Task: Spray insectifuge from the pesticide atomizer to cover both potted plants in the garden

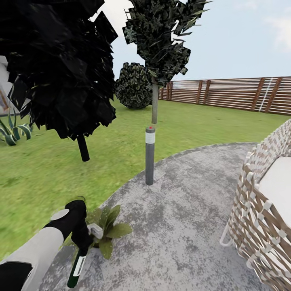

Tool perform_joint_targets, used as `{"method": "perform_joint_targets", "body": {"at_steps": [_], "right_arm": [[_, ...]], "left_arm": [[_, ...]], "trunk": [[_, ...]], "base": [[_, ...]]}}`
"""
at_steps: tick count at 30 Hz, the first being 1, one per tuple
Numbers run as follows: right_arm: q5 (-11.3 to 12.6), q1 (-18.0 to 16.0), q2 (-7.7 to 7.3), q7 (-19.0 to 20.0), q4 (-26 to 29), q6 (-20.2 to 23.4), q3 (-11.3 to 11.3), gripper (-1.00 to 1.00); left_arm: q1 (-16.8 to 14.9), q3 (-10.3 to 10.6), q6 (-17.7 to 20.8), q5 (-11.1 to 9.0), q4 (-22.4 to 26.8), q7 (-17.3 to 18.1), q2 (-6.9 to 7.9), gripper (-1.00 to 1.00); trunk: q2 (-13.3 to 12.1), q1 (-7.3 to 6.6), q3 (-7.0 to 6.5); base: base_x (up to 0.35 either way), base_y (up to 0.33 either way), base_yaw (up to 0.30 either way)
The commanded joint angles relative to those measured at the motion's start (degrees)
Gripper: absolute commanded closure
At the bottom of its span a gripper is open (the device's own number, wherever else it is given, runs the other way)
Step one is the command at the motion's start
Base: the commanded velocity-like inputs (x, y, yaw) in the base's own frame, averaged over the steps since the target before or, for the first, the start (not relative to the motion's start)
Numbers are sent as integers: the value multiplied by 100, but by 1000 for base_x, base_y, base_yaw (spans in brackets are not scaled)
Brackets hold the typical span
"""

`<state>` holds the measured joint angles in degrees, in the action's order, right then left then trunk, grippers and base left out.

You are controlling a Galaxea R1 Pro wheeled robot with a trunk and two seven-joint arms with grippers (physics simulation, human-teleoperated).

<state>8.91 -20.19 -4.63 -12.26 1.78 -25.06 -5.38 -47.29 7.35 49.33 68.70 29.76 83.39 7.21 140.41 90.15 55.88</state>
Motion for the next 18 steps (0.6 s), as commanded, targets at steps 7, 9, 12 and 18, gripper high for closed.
{"method": "perform_joint_targets", "body": {"at_steps": [7, 9, 12, 18], "right_arm": [[49, -2, -3, 4, -2, -16, -51, -100], [49, -2, -3, 4, -2, -16, -51, -100], [49, -2, -3, 5, -2, -16, -51, -100], [49, -2, -3, 5, -2, -16, -51, -100]], "left_arm": [[554, -59, 66, -312, -46, -910, 75, 100], [652, -189, 62, -348, -49, -1200, 124, 100], [689, -578, 39, -364, -36, -1508, 143, 100], [695, -748, 50, -367, 39, -1777, -204, 100]], "trunk": [[3, -2, 5], [3, -2, 5], [3, -2, 5], [3, -2, 5]], "base": [[2, -2, 5], [0, 0, 0], [0, 0, 0], [0, 0, 0]]}}
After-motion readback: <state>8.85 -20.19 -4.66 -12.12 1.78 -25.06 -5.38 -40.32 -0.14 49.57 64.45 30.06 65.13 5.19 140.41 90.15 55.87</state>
